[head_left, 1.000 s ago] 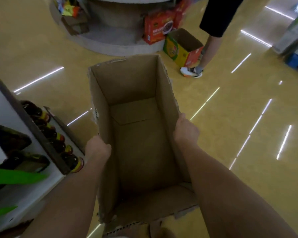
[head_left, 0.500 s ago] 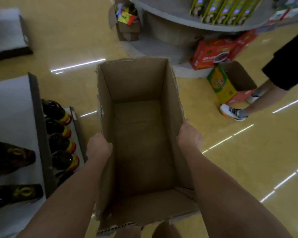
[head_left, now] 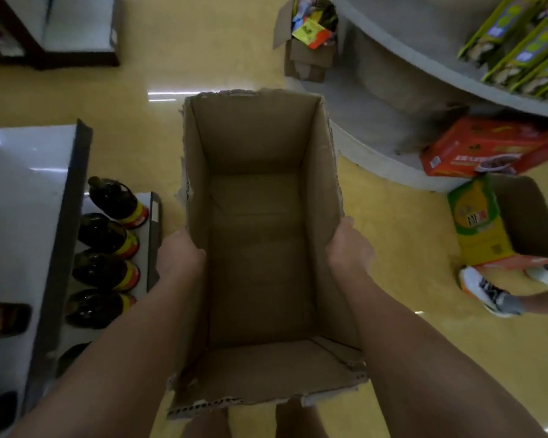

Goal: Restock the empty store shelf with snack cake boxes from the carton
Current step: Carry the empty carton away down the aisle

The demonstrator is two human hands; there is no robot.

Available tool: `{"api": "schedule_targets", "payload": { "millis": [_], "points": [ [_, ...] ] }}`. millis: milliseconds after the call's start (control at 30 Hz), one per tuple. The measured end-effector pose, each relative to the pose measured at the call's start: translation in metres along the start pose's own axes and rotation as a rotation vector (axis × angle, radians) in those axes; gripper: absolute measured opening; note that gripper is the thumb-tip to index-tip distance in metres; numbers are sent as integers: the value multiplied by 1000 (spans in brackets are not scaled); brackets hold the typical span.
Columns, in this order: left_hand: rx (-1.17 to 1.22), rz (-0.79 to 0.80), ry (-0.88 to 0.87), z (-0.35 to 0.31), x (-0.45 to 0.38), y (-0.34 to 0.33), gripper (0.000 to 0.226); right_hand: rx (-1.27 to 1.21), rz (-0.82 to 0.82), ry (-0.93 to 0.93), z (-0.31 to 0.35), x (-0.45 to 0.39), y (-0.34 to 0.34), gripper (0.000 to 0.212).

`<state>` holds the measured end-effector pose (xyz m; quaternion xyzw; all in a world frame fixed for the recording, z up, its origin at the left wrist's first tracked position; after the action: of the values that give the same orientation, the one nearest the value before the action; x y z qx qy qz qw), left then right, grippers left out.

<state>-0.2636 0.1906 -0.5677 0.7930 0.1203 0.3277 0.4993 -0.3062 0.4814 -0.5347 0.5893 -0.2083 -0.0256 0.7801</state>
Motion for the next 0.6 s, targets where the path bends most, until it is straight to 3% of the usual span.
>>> {"api": "schedule_targets", "payload": {
  "millis": [267, 600],
  "points": [
    [-9, -63, 85, -24, -87, -55, 24, 36, 28, 57, 26, -119, -64, 30],
    [13, -45, 133, 17, -255, -194, 21, 15, 48, 137, 62, -251, -258, 28]
  ]
}}
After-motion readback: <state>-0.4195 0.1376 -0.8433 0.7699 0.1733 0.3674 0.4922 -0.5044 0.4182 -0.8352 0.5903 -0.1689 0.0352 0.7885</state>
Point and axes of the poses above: each hand's wrist, its own x-axis away from the middle knuckle, its own y-axis out of the back of the hand, z = x × y, the point moved 5 cm from there along -x, towards the middle knuckle, and after that the axes turned 9 degrees about -x, right-handed, at the moved point
